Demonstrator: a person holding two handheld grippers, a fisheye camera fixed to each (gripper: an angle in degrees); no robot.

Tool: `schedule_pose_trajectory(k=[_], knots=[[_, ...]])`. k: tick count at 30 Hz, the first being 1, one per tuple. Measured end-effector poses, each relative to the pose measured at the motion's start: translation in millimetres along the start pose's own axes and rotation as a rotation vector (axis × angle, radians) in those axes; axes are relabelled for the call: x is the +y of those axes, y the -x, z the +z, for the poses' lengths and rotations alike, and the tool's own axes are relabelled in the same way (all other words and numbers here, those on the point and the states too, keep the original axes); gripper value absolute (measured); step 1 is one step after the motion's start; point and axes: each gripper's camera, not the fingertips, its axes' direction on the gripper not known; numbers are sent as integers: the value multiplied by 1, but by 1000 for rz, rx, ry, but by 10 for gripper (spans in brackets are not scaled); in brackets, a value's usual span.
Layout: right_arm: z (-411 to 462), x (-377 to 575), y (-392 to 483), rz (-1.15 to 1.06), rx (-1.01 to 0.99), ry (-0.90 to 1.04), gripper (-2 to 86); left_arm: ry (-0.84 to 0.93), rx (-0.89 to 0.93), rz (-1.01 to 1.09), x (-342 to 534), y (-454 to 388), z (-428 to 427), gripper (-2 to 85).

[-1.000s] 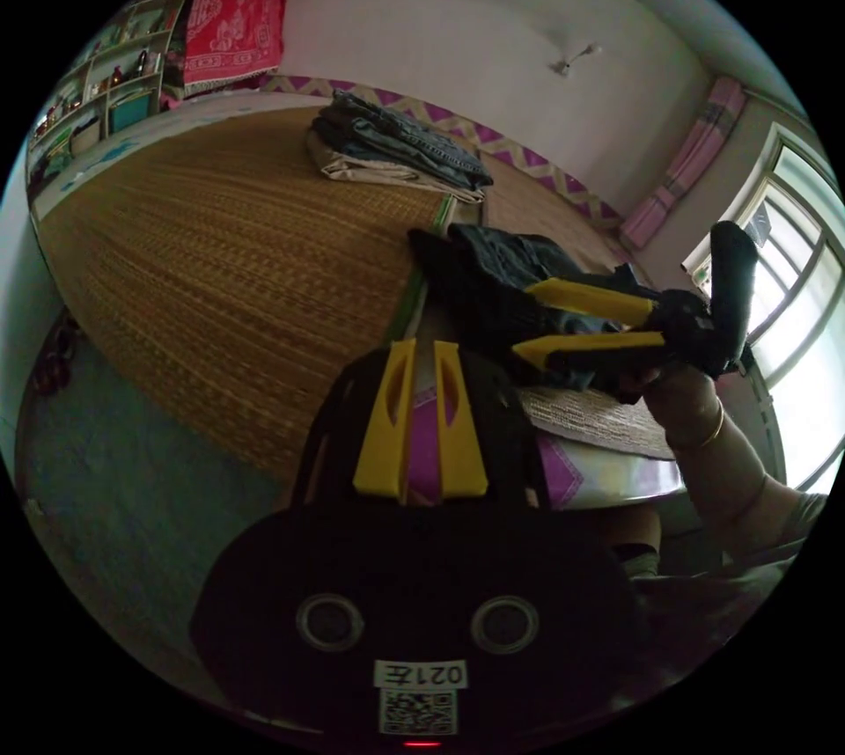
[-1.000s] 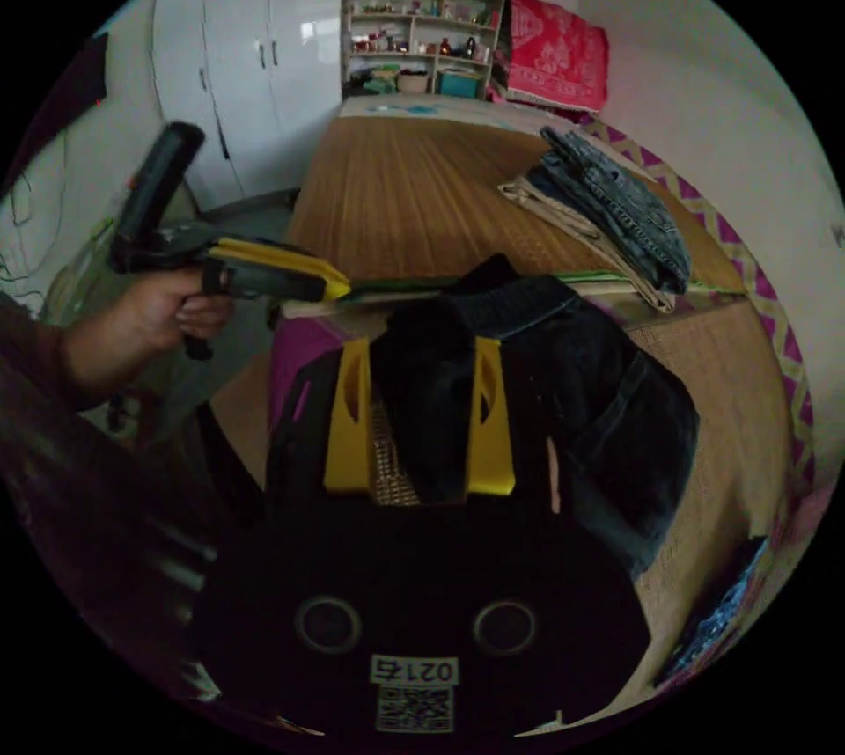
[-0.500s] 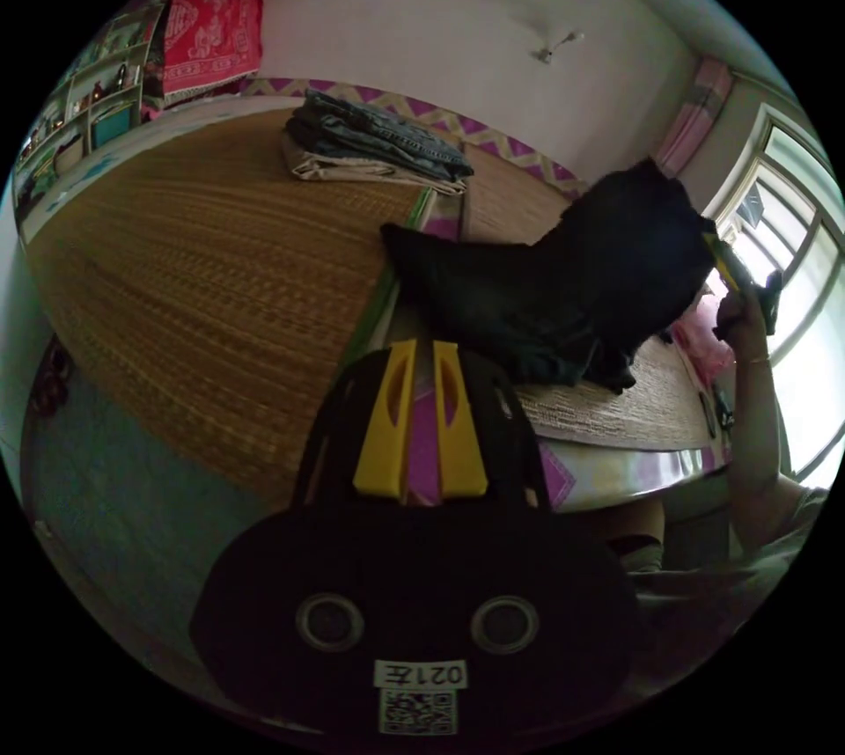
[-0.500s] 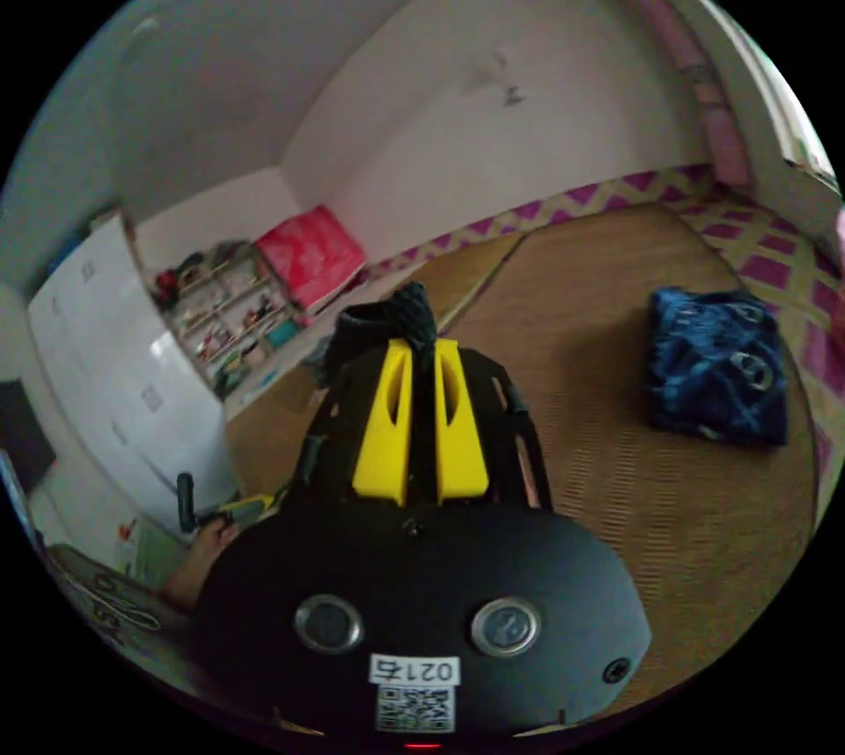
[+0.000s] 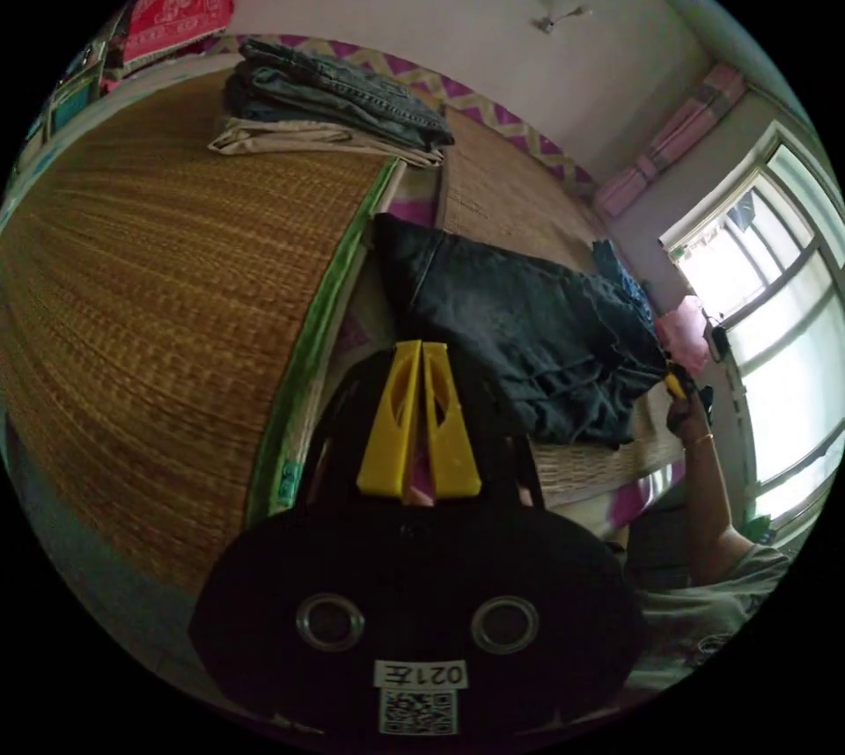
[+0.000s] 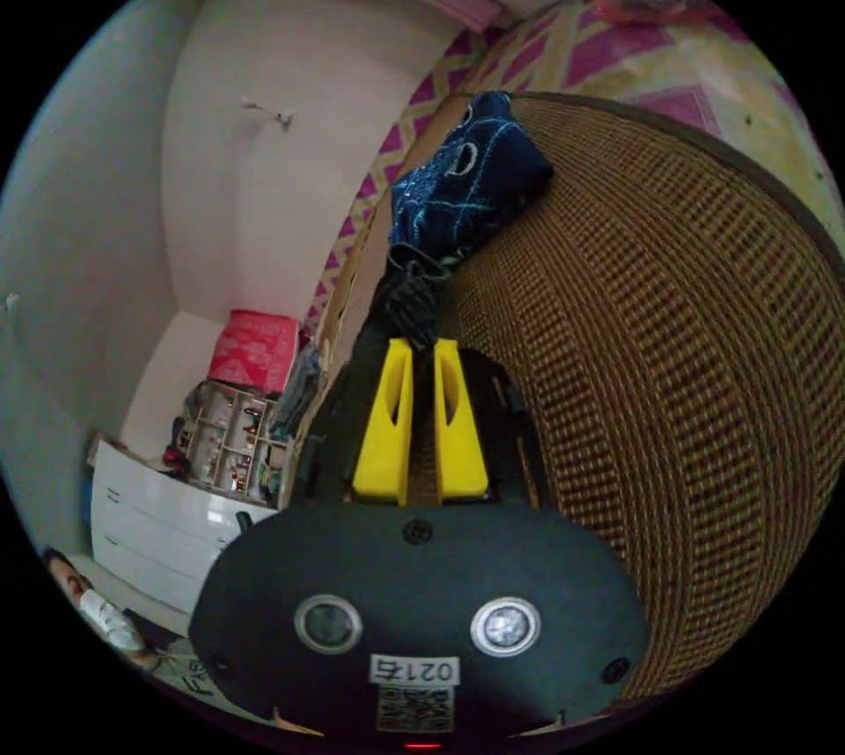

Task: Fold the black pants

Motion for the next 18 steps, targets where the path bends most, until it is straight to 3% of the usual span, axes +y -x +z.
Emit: schedule_pose_trajectory(k=[4, 8, 13, 18], knots=[[-19, -4, -15, -23, -25, 15, 33, -86, 122, -78, -12, 14, -3, 61], [-36, 3, -41, -21, -37, 18, 32, 97, 188, -93, -30, 23, 51, 97], [-51, 14, -74, 14, -58, 21, 32, 123, 123, -70, -37, 17, 72, 43], [-75, 14, -77, 24, -125, 44, 29, 30, 149, 50, -49, -16, 63, 1]])
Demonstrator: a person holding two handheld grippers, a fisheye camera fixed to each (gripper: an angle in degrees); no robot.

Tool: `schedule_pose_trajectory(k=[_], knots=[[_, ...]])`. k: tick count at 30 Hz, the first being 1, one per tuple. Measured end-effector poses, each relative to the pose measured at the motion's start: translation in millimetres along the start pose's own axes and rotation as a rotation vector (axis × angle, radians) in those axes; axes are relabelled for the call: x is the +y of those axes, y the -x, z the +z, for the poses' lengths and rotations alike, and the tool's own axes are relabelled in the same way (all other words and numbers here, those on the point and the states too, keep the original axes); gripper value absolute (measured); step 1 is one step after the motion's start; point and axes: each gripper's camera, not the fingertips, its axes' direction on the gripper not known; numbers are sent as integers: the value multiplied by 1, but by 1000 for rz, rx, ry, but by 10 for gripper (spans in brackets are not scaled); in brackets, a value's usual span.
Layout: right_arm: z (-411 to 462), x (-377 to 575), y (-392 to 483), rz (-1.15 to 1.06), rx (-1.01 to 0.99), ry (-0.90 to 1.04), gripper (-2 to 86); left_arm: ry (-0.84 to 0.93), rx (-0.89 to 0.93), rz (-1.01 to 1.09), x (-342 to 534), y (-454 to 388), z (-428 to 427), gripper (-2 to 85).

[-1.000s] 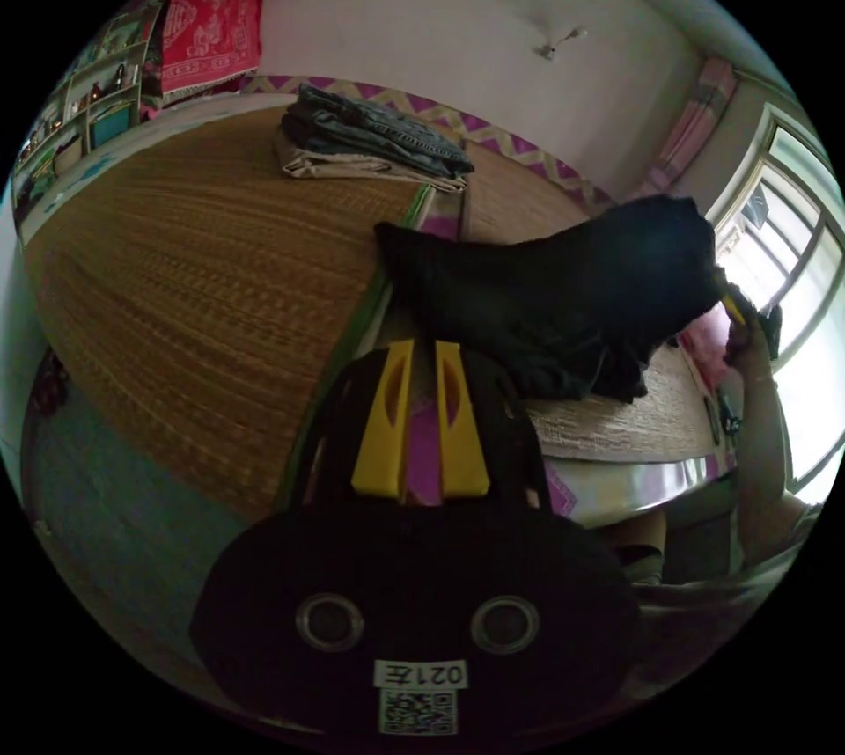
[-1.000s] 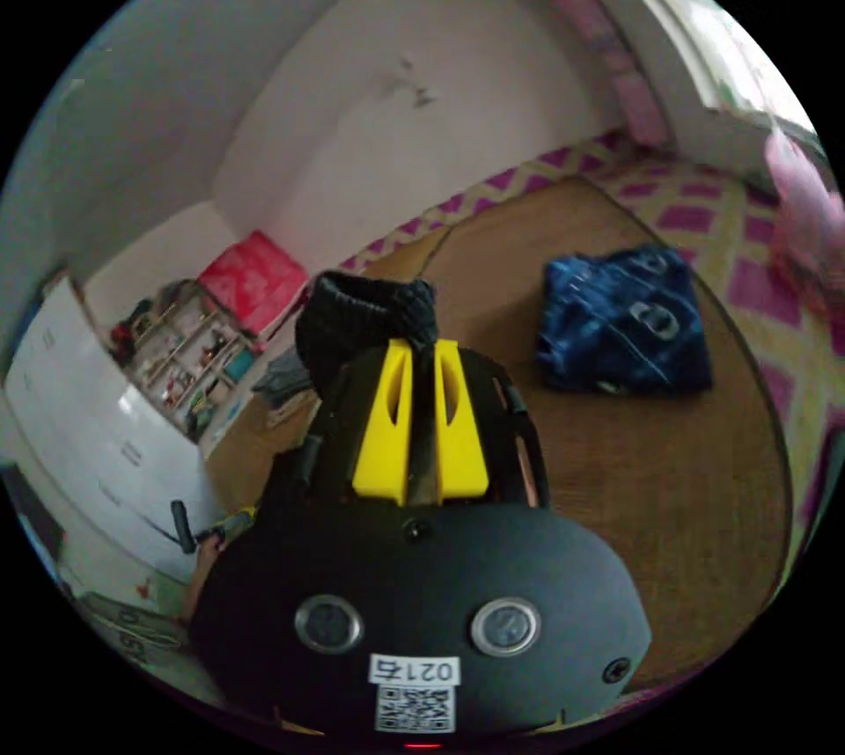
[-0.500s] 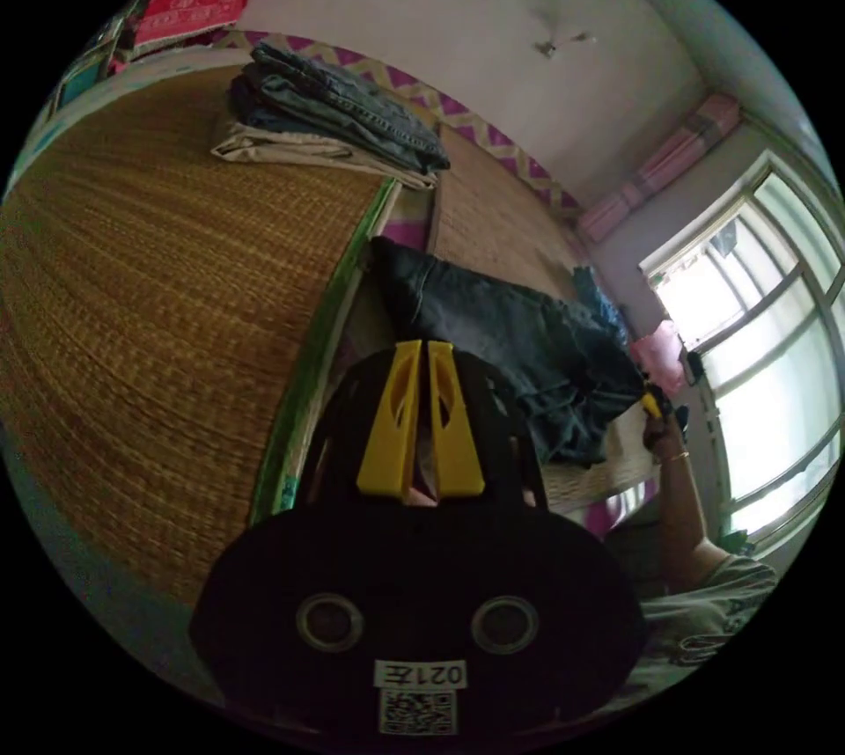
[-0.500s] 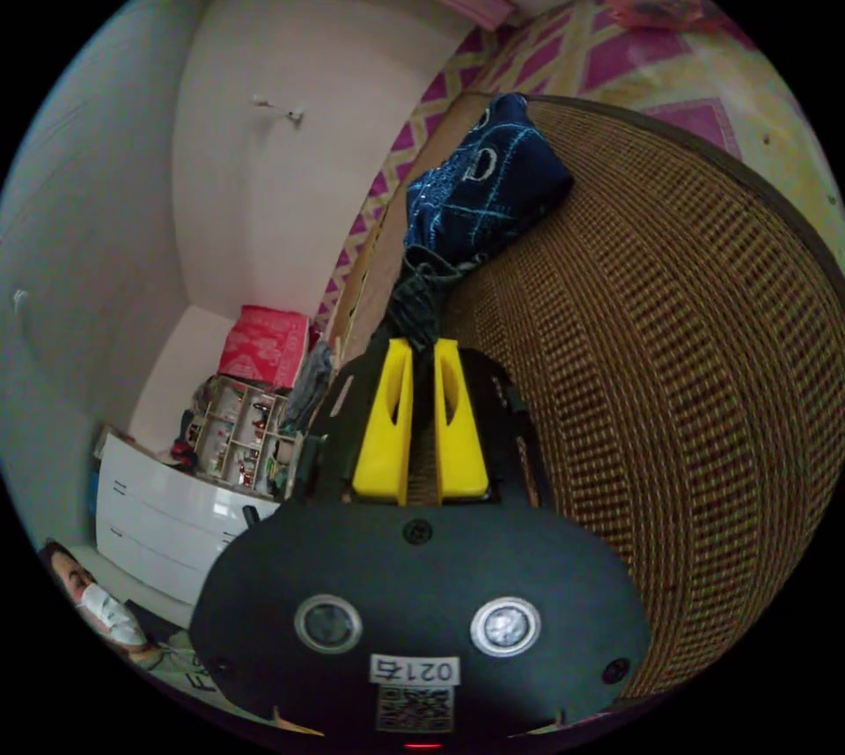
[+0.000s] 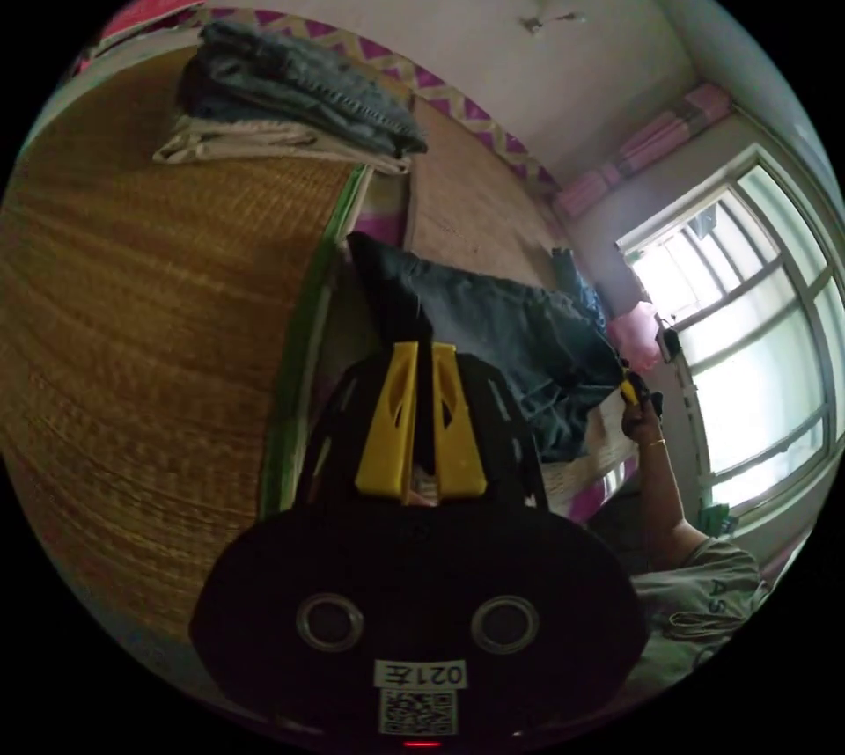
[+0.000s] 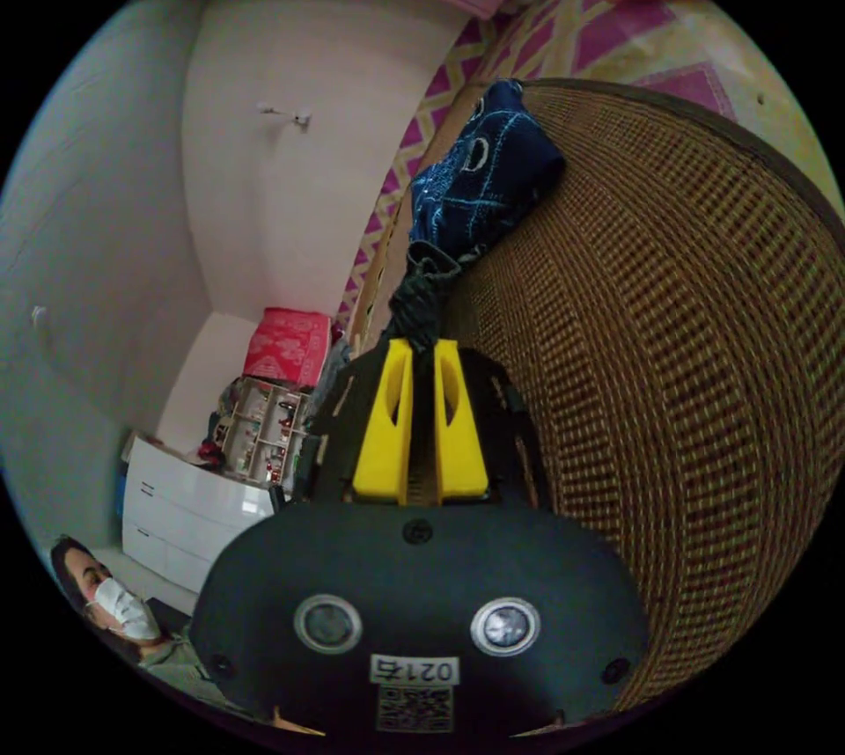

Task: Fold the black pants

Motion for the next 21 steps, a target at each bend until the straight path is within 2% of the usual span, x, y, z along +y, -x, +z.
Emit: schedule_pose_trajectory(k=[7, 10, 13, 15, 17, 19, 21], knots=[[-85, 7, 54, -137, 8, -69, 32, -30, 27, 242, -28, -92, 34, 0], [-128, 26, 49, -143, 95, -138, 37, 65, 0, 270, -24, -105, 87, 7], [-141, 45, 19, -78, 221, -75, 50, 224, -94, 215, -3, -79, 142, 22], [-145, 60, 0, -21, 255, -34, 67, 167, -28, 146, 15, -53, 140, 47], [-163, 74, 13, -51, 293, -121, 75, 92, -47, 97, 26, -47, 121, 49], [-175, 91, 47, -149, 392, -236, 77, -36, -113, 171, 39, -66, 101, 43], [-153, 107, 105, -359, 436, -235, 79, -30, -85, 355, 51, -116, 110, 47]])
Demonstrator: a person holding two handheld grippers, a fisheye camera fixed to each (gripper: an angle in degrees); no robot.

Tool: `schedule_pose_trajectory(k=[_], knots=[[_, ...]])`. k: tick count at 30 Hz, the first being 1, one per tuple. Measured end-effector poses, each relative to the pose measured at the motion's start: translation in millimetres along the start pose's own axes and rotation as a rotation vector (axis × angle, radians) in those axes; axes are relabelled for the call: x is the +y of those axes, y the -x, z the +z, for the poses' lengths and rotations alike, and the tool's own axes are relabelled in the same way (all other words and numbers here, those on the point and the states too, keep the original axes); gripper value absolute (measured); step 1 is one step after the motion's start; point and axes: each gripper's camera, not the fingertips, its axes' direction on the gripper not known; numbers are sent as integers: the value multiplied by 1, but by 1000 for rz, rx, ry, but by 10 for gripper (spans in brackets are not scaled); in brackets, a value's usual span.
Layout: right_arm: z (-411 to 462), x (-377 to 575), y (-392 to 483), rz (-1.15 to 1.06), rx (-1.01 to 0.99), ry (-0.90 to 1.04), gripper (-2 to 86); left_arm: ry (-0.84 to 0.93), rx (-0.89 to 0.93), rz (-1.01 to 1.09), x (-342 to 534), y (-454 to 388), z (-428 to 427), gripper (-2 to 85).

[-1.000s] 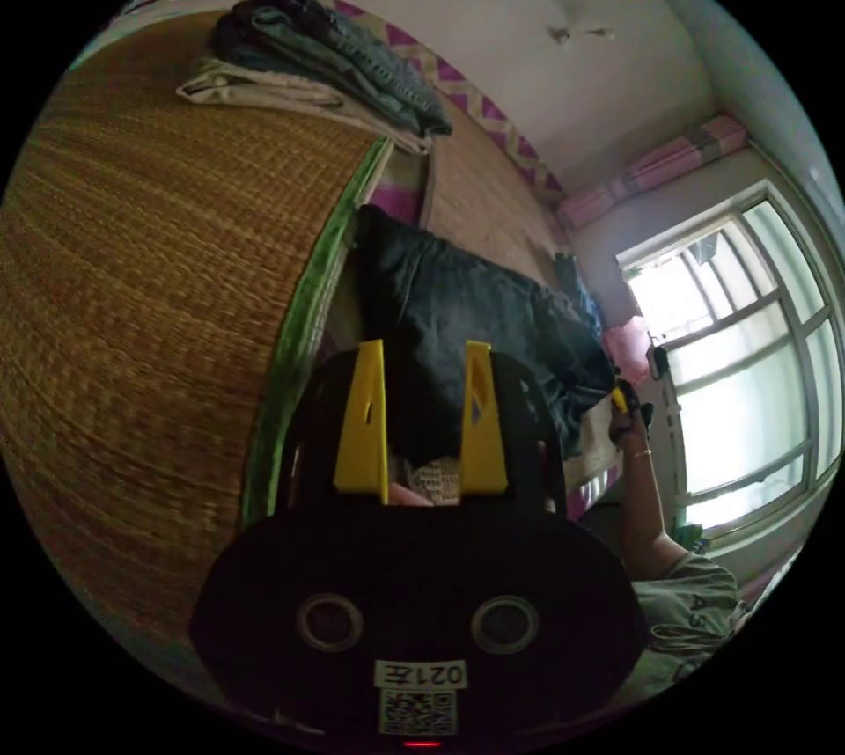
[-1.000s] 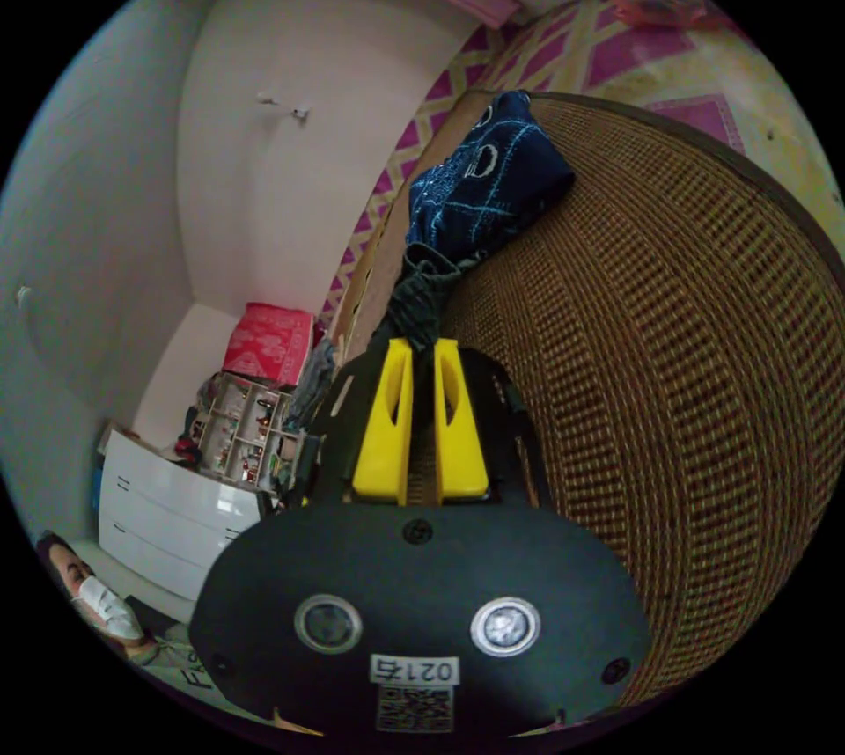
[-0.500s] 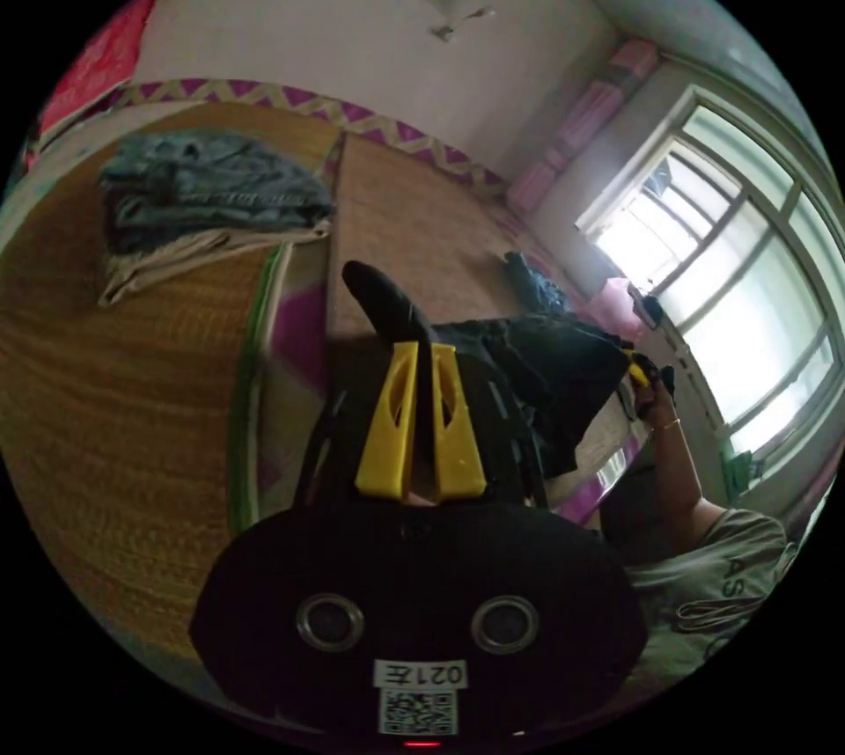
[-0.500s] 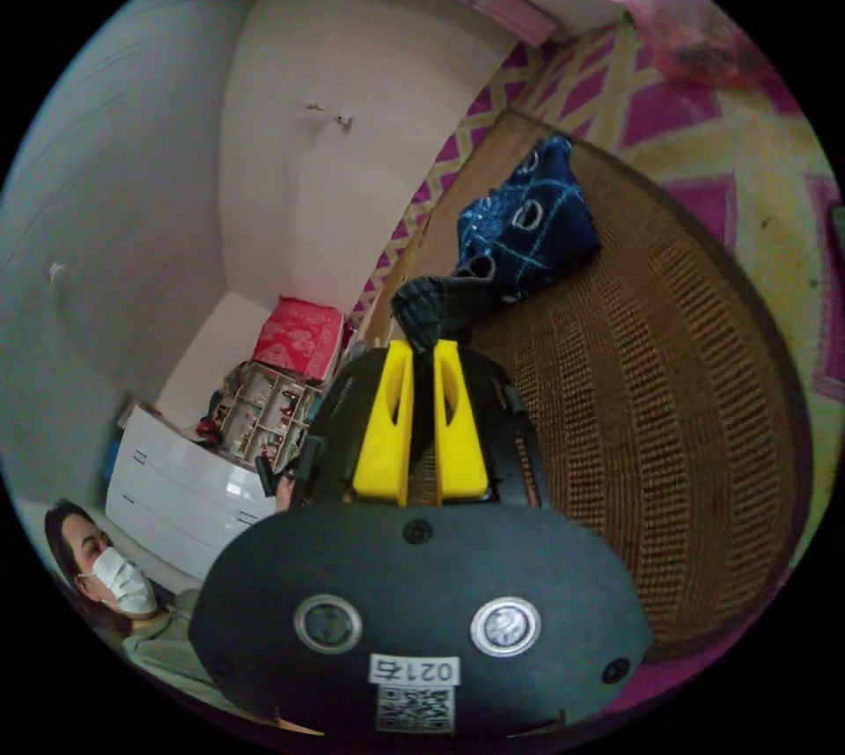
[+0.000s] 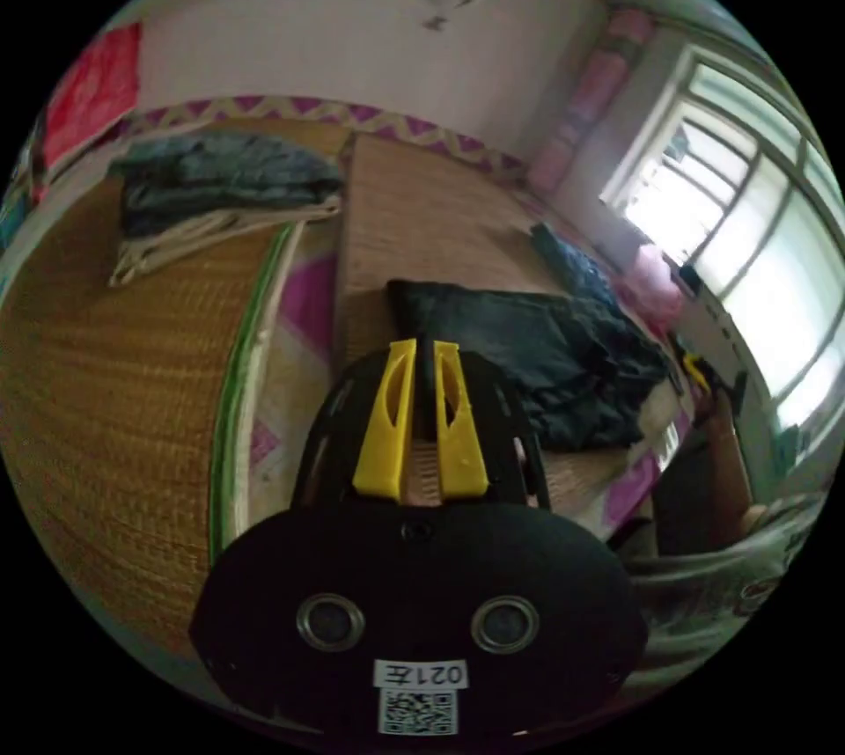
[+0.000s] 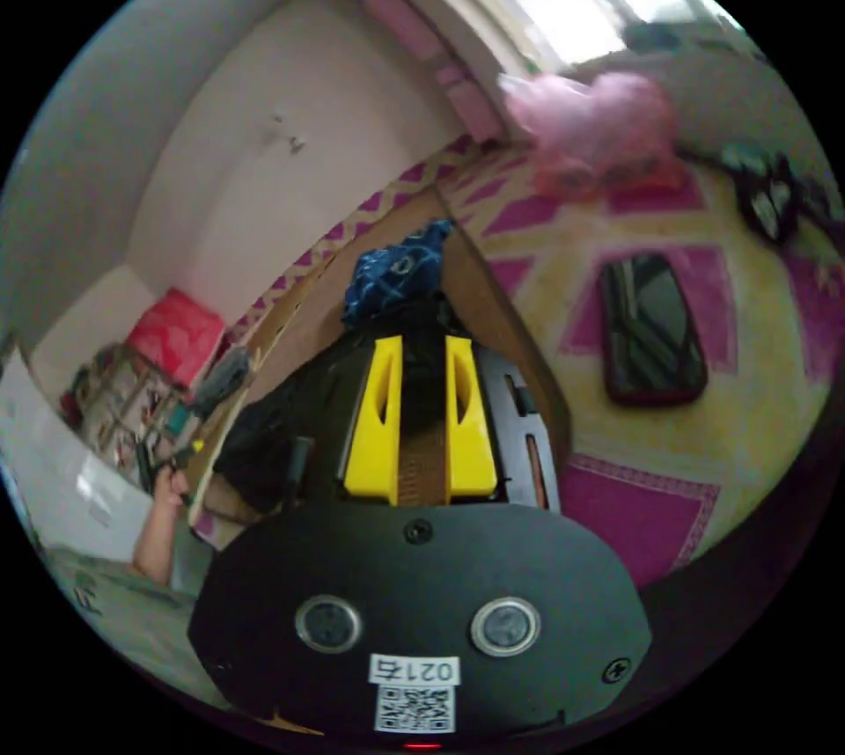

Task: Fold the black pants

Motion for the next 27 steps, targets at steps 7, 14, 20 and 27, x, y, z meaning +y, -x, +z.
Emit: schedule_pose_trajectory(k=[7, 14, 20, 27], knots=[[104, 17, 170, -424, 69, 249, 89, 130, 96, 428, -6, -155, 101, 74], [174, 27, 220, -416, 313, 408, 107, 187, 28, 535, -5, -225, 170, 96], [180, 20, 238, -372, 300, 429, 108, 214, -3, 465, -15, -217, 187, 39], [181, 13, 261, -375, 305, 430, 107, 3, 116, 272, -48, -150, 110, 0]])
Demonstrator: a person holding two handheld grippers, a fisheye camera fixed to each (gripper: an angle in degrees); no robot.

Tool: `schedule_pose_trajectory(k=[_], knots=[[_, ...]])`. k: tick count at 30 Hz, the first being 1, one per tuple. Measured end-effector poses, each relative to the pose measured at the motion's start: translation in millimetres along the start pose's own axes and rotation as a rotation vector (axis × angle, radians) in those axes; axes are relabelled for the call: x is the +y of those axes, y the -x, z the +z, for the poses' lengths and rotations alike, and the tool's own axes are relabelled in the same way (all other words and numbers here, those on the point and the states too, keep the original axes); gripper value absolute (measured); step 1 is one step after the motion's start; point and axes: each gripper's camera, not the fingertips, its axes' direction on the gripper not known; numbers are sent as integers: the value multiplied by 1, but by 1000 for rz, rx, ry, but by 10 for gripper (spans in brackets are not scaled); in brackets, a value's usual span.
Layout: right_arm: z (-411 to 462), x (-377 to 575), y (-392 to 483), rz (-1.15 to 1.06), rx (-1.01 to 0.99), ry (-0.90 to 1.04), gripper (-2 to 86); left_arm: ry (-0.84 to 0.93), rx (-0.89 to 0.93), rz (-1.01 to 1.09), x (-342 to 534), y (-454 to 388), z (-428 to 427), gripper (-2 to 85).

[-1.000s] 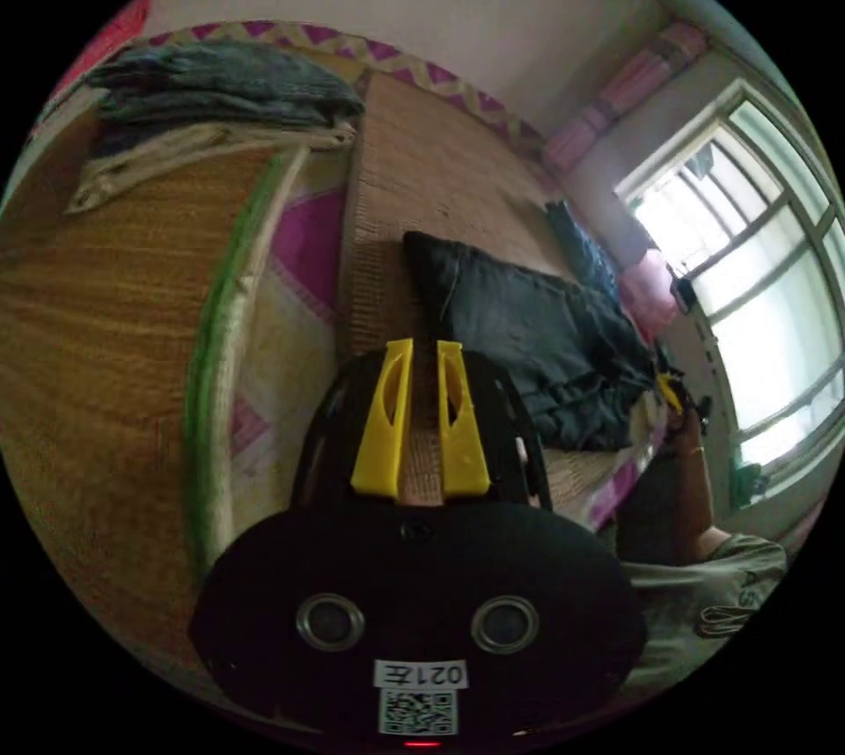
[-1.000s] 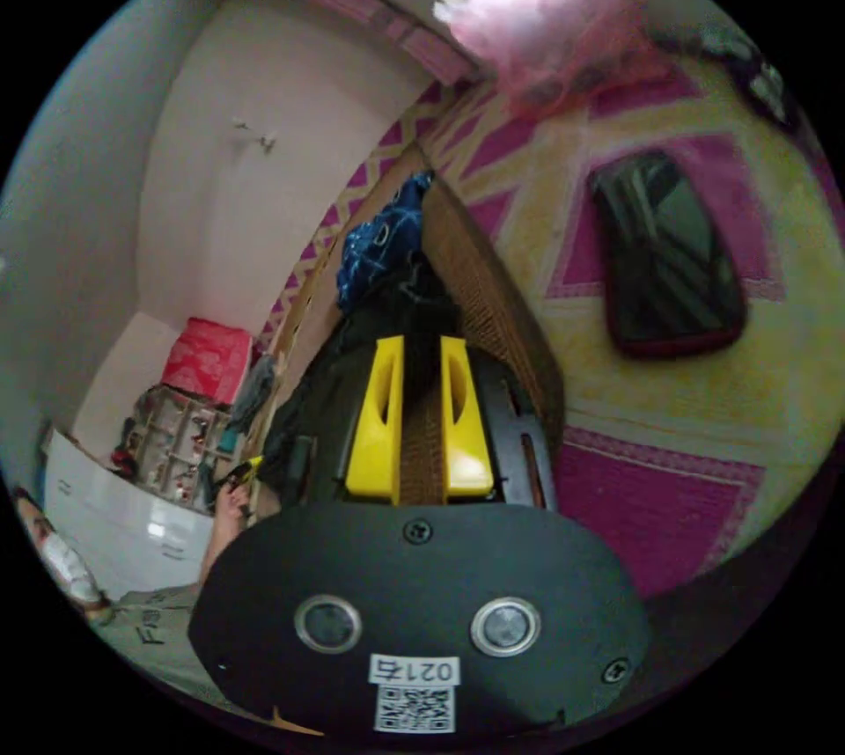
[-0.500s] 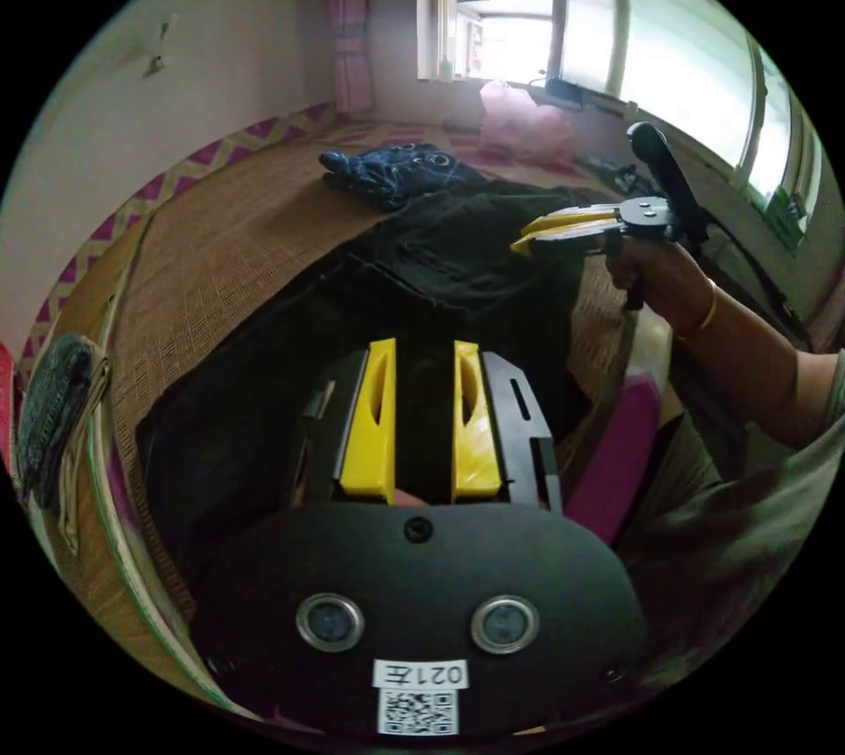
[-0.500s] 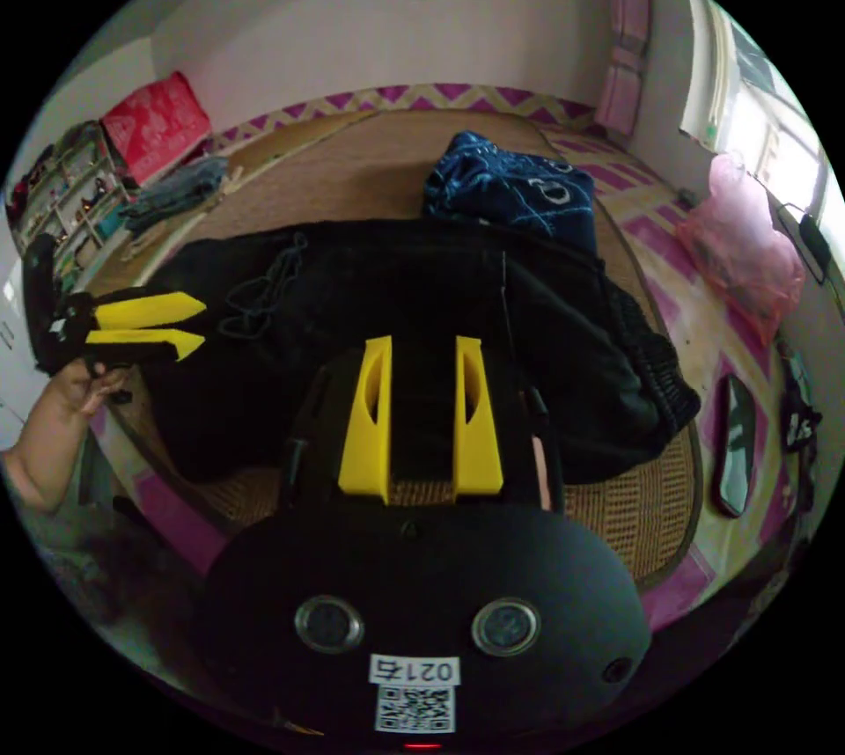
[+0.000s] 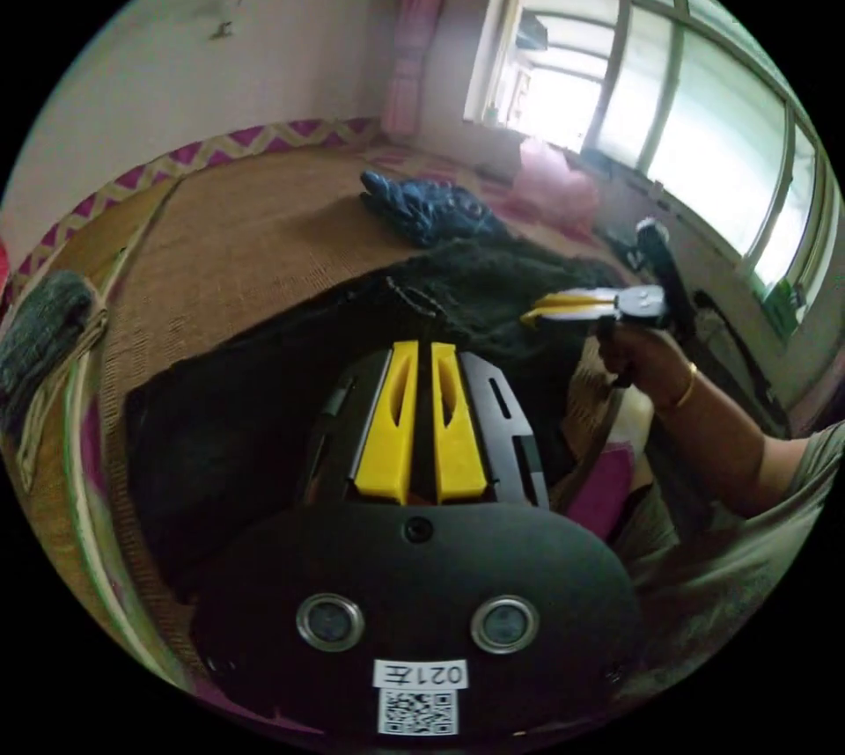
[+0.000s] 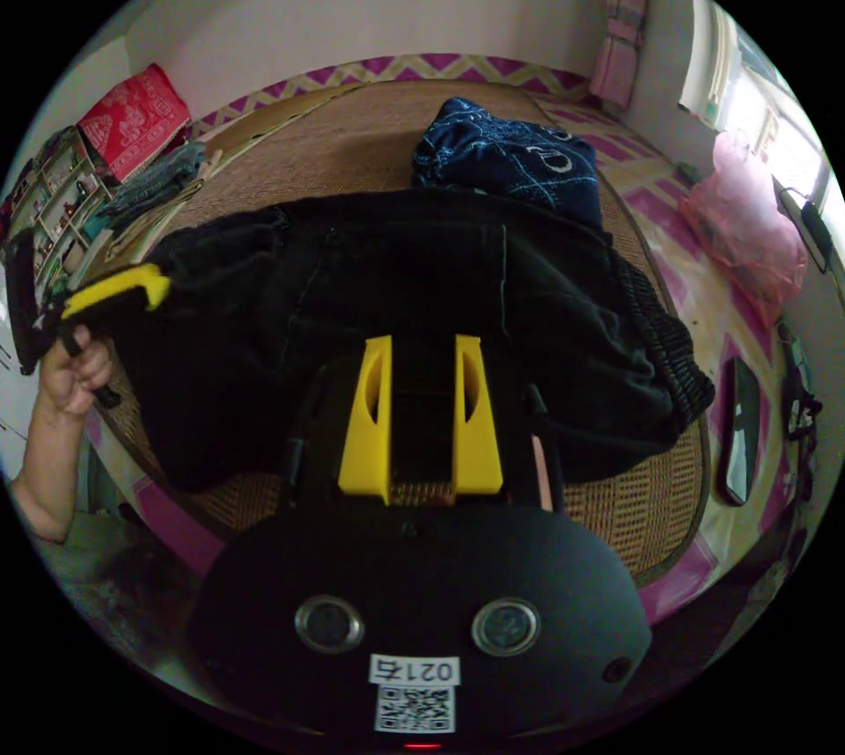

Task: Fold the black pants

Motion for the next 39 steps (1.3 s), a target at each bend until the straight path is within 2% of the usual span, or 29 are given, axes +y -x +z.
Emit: schedule_pose_trajectory(k=[3, 7, 9, 14, 18, 20, 22, 24, 26, 30, 35, 39], knots=[[-4, -6, 4, 4, -7, 1, 107, -129, -88, -68, 3, 52, -82, -2], [-9, -12, 10, 4, -6, 1, 107, -188, -288, -171, 22, 126, -178, -3], [-12, -17, 12, 6, -10, 1, 107, -204, -400, -302, 49, 181, -228, -3], [-18, -27, 18, 9, -9, 3, 107, -183, -557, -637, 125, 288, -273, -3], [-23, -35, 24, 5, -5, 4, 107, -94, -523, -749, 170, 344, -268, -5], [-26, -39, 25, 11, -11, 5, 106, -115, -458, -786, 174, 355, -275, -5], [-29, -43, 25, 16, -26, 2, 105, -167, -462, -781, 173, 356, -288, -6], [-42, -49, 25, -21, -97, -20, 95, -229, -588, -735, 163, 342, -312, -7], [-63, -57, 26, -94, -179, -100, 95, -269, -605, -597, 148, 324, -324, -5], [-85, -98, 36, -340, -65, -201, 100, -135, -381, -271, 89, 294, -296, 24], [-48, -159, 36, -603, 76, -55, 100, 48, -322, -26, 39, 274, -234, 64], [-23, -204, 25, -686, 59, 67, 120, 204, -296, 45, 19, 285, -195, 80]])
